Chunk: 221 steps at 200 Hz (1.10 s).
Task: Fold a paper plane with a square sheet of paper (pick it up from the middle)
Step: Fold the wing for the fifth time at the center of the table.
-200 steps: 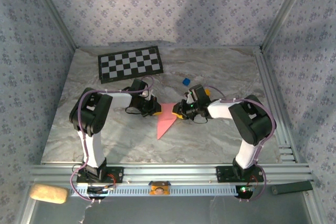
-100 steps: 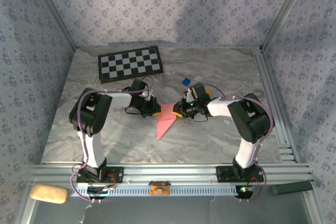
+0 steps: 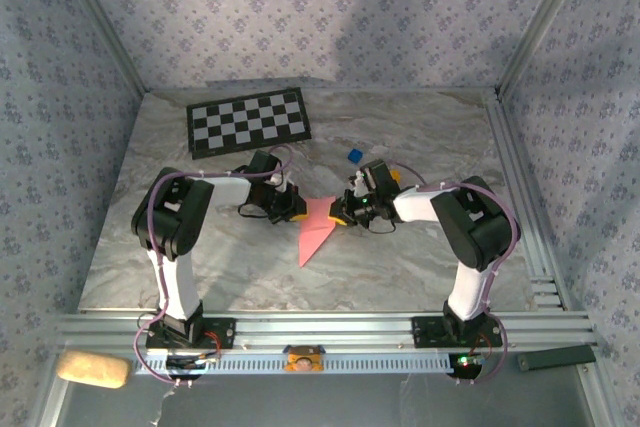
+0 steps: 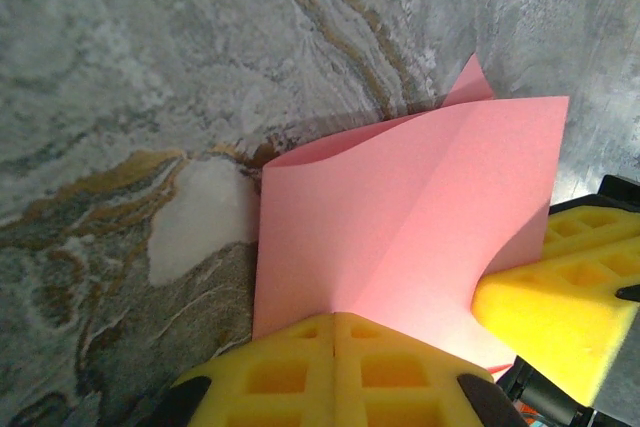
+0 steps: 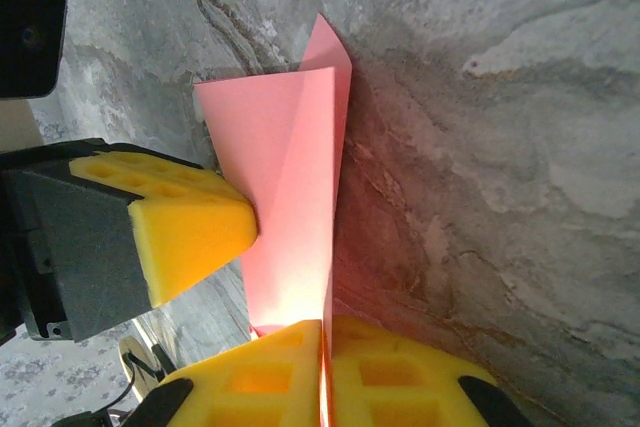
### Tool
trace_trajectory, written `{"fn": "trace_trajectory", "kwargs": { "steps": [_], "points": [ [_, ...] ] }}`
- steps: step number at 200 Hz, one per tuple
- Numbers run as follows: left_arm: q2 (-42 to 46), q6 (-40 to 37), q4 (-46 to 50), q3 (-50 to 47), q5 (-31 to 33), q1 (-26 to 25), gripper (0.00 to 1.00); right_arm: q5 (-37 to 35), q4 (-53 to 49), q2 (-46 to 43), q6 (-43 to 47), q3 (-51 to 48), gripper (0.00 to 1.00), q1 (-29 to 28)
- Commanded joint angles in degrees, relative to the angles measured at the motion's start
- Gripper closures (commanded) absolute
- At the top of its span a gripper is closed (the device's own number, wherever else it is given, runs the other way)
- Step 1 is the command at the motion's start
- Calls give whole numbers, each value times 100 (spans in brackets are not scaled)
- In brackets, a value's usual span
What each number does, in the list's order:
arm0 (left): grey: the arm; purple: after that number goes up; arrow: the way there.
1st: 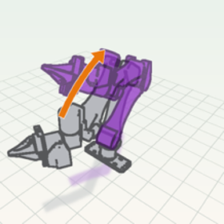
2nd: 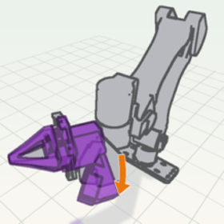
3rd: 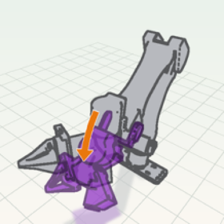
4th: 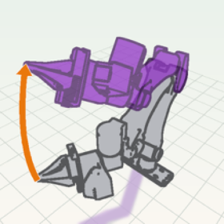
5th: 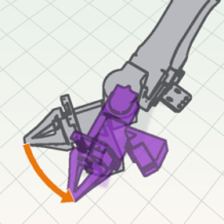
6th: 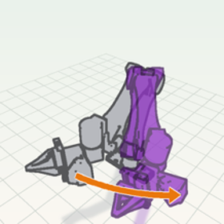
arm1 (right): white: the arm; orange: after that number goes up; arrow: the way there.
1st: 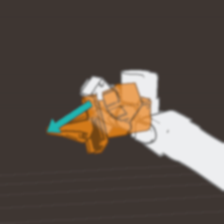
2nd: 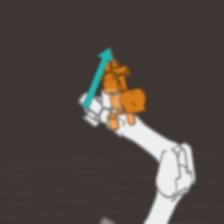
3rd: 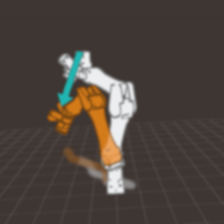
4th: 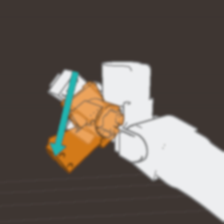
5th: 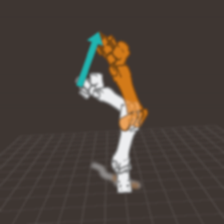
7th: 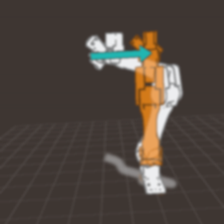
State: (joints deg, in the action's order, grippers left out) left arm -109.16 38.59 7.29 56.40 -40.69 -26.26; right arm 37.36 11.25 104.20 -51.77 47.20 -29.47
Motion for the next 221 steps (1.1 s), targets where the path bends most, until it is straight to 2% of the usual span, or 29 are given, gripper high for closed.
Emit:
{"fn": "trace_trajectory", "kwargs": {
  "steps": [1, 26, 43, 55, 83, 114, 139, 156, 183, 221],
  "points": [
    [175, 19, 298, -134, 75, -11, 92, 89, -87, 35, 21, 129, 93, 21],
    [679, 56, 172, -218, 278, -10, 76, -225, -108, -164, -262, 37, 99, 34],
    [1116, -75, 296, -166, 575, -11, 61, -568, 63, -434, -672, -173, 100, 38],
    [1403, -225, 381, -140, 751, -27, 58, -794, 264, -640, -982, -348, 100, 21],
    [2157, -642, 563, -270, 1628, -248, 59, -1275, 181, -1014, -1521, -566, 100, -30],
    [2719, -1040, 399, -632, 2116, -591, 63, -1512, 438, -1215, -2016, -881, 100, -39],
    [3292, -1542, 63, -1128, 3178, -1267, 62, -1605, 219, -1221, -1960, -878, 100, -50],
    [3491, -1888, 41, -1273, 3610, -1751, 60, -1508, 465, -1192, -2073, -964, 100, -45],
    [3237, -2245, 344, -1156, 3928, -2347, 57, -1474, 404, -1198, -2044, -916, 100, -67],
    [2283, -2698, 996, -581, 4828, -3200, 57, -1402, 398, -1146, -2004, -848, 100, -76]
  ]
}}
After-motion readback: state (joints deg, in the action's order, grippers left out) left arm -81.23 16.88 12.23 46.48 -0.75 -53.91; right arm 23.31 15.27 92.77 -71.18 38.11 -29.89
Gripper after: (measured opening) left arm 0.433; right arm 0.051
